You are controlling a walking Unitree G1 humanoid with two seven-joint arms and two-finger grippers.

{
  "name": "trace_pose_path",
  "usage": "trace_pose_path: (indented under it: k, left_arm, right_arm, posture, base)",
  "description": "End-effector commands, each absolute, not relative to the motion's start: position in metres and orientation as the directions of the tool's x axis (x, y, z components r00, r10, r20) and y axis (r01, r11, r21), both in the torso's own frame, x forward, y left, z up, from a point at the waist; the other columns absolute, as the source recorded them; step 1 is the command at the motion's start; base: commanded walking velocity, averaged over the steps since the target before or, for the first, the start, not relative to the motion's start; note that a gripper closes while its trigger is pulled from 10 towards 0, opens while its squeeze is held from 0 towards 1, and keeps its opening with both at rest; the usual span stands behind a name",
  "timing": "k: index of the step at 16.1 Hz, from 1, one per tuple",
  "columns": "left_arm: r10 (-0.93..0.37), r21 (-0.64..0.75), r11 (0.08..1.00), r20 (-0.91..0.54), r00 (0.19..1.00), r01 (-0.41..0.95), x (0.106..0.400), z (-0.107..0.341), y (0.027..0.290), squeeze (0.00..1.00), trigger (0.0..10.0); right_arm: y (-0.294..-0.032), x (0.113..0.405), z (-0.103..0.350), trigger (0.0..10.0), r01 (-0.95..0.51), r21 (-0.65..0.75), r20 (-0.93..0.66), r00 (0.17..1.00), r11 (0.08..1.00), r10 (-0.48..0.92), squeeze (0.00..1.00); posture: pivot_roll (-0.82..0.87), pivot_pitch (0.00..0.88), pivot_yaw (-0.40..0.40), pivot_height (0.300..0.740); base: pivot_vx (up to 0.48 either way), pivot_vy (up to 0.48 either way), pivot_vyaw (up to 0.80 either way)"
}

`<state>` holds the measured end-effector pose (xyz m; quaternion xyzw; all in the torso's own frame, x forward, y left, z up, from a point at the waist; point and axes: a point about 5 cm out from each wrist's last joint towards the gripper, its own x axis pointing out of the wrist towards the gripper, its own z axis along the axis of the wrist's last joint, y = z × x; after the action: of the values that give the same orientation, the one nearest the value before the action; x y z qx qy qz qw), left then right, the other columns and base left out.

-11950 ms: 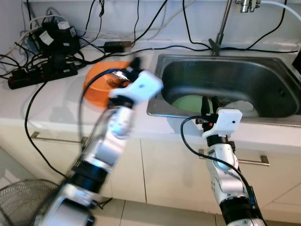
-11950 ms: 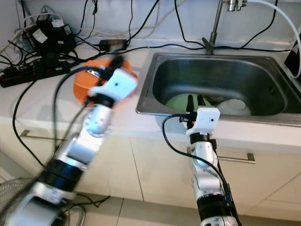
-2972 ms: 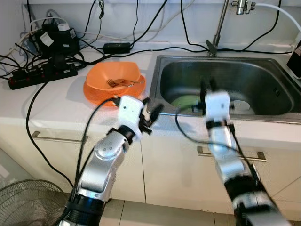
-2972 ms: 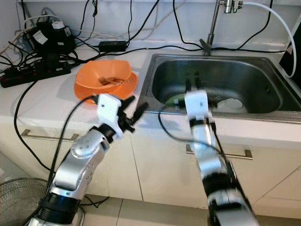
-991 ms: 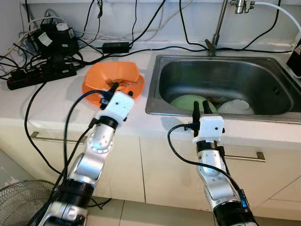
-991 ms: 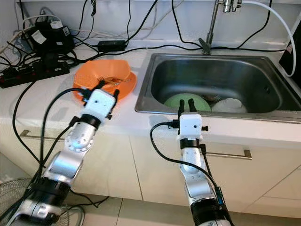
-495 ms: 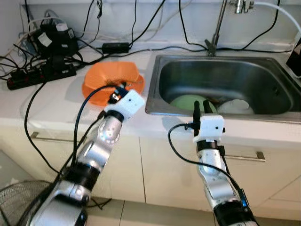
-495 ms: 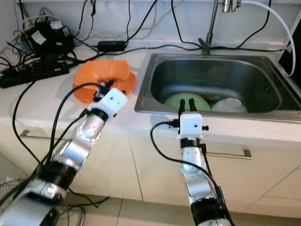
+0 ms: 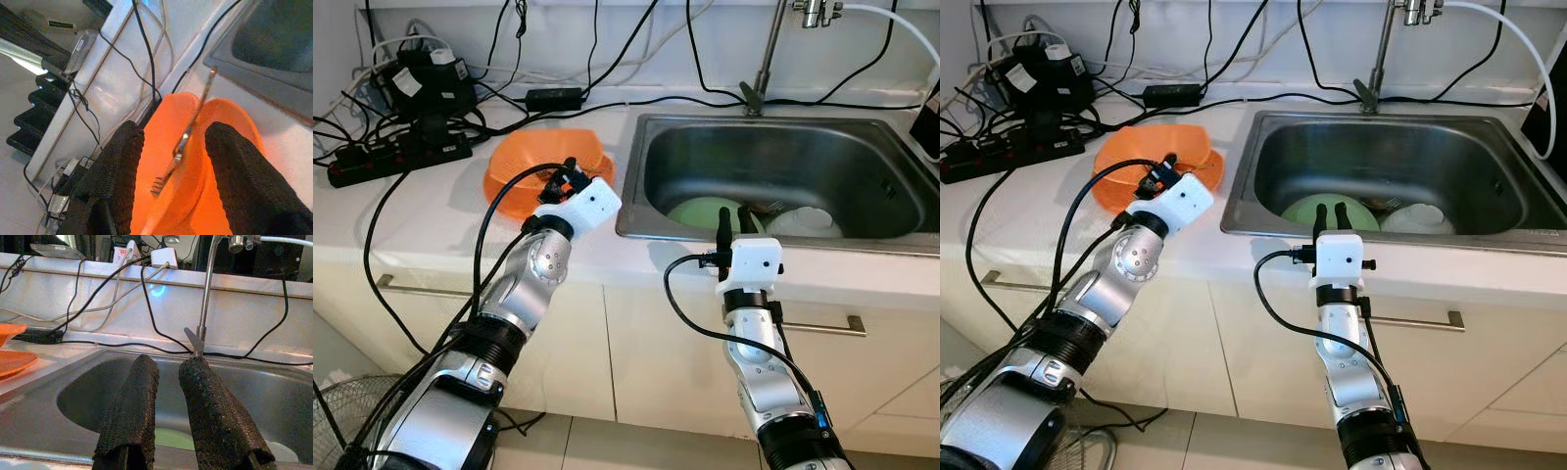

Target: Kitchen organization

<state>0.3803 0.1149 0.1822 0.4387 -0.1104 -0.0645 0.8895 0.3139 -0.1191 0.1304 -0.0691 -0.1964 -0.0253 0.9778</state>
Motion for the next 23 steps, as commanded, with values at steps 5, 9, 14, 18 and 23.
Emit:
trace_pose_path:
  k: [5, 9, 14, 18, 23]
  left_arm:
    - [-0.286, 0.817, 0.575, 0.158, 0.945, 0.037, 0.382, 0.187, 0.097, 0.00, 10.0]
    - [-0.292, 0.832, 0.554, 0.155, 0.944, 0.034, 0.384, 0.190, 0.092, 0.00, 10.0]
    - [-0.301, 0.857, 0.513, 0.124, 0.945, 0.051, 0.392, 0.189, 0.083, 0.00, 10.0]
    - [-0.301, 0.869, 0.493, 0.114, 0.947, 0.052, 0.394, 0.187, 0.077, 0.00, 10.0]
    - [-0.266, 0.878, 0.478, 0.112, 0.957, 0.030, 0.400, 0.191, 0.078, 0.00, 10.0]
  right_arm:
    - [-0.116, 0.316, 0.134, 10.0, 0.073, -0.105, 0.398, 0.917, 0.992, -0.025, 0.00]
    - [-0.117, 0.316, 0.134, 10.0, 0.074, -0.103, 0.397, 0.917, 0.992, -0.027, 0.00]
    - [-0.116, 0.315, 0.134, 10.0, 0.077, -0.100, 0.399, 0.916, 0.992, -0.031, 0.00]
    - [-0.117, 0.316, 0.134, 10.0, 0.082, -0.098, 0.400, 0.916, 0.992, -0.036, 0.00]
    - [-0.117, 0.315, 0.134, 10.0, 0.081, -0.096, 0.401, 0.915, 0.992, -0.036, 0.00]
  posture:
    - [0.05, 0.014, 0.080, 0.740]
    - [0.05, 0.012, 0.080, 0.740]
    - [0.05, 0.012, 0.088, 0.740]
    - [0.04, 0.013, 0.089, 0.740]
    - [0.04, 0.010, 0.090, 0.740]
  base:
    - [0.000, 0.000, 0.00]
    - [0.000, 0.000, 0.00]
    - [0.000, 0.000, 0.00]
    - [0.000, 0.000, 0.00]
    - [0.000, 0.000, 0.00]
